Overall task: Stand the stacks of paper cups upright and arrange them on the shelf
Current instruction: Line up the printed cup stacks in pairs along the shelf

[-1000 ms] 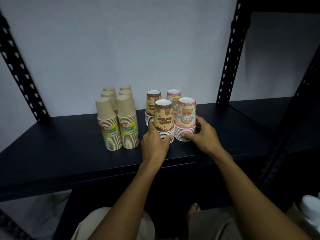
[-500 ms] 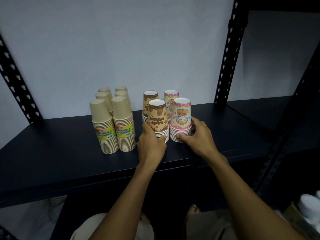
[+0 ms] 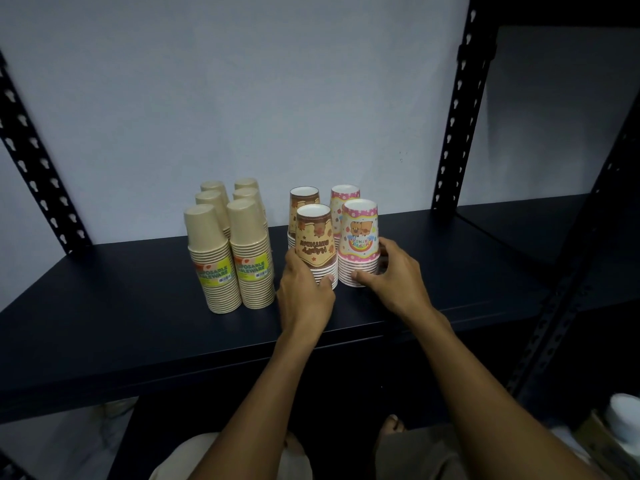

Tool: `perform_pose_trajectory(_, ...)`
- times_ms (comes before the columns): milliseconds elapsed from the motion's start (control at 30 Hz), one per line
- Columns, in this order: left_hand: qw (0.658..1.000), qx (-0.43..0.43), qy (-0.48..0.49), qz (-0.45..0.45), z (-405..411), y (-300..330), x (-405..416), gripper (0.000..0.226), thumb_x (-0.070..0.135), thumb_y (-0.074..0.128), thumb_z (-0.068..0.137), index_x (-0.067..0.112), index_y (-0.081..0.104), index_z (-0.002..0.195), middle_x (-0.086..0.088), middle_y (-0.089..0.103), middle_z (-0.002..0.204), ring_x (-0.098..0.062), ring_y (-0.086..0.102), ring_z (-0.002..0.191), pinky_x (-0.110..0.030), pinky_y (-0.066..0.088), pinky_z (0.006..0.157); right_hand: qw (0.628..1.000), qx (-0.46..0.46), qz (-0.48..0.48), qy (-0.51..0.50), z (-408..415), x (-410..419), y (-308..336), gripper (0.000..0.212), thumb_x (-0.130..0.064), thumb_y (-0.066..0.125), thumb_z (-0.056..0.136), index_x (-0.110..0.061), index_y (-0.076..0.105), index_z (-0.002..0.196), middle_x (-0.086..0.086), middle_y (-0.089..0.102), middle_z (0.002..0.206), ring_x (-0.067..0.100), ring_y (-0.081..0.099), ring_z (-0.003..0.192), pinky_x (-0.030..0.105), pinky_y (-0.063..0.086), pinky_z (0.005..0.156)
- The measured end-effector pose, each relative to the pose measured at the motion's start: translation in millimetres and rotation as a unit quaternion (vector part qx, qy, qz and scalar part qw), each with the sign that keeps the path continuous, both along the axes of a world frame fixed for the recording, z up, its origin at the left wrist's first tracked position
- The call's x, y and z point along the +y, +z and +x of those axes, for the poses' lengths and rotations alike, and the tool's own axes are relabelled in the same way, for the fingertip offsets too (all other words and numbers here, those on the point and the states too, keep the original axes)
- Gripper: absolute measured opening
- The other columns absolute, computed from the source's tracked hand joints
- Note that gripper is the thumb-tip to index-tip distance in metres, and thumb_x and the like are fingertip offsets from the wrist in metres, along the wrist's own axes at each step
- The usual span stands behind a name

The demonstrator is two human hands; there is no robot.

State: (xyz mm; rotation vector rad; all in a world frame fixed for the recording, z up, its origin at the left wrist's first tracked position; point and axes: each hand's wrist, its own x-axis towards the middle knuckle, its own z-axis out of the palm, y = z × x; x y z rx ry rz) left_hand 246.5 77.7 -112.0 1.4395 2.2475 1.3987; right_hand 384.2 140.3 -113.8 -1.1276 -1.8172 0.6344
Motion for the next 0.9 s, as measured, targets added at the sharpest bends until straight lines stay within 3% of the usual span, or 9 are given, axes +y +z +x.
perform_pose_trajectory(267,1.000,-0.008,0.000,0.014,-6.4,-3.3,3.7,0.070,0.015,0.070,0.081,0.010,0.031,0.138,-0.010,0.050,0.138,-0.028,0.051,0.123,-0.041,0.046,0.100,1.000,-0.019,0.015,0.011,-3.5,0.5,-0.1,0.060,-0.023,0.077,0.076,-0.021,0.052,0.130,0.001,0.062,0.124,0.014,0.057,0.110,0.036,0.051,0.094)
perform_pose_trajectory(467,1.000,-0.010,-0.002,0.012,-6.7,-2.8,4.2,0.072,0.016,0.069,0.081,0.009,0.029,0.140,-0.011,0.049,0.138,-0.028,0.051,0.123,-0.040,0.045,0.100,1.000,-0.016,0.005,0.009,-5.3,-0.2,1.2,0.059,-0.020,0.077,0.078,-0.015,0.053,0.132,0.002,0.062,0.126,0.009,0.056,0.108,0.021,0.043,0.089)
perform_pose_trajectory(900,1.000,-0.015,-0.002,0.000,-10.8,-1.4,7.4,0.069,0.019,0.069,0.082,0.010,0.030,0.139,-0.010,0.051,0.136,-0.028,0.053,0.121,-0.039,0.047,0.097,1.000,-0.010,-0.020,-0.002,-10.7,-0.2,3.9,0.059,-0.016,0.077,0.079,-0.013,0.051,0.132,0.003,0.062,0.127,0.015,0.058,0.112,0.022,0.043,0.088)
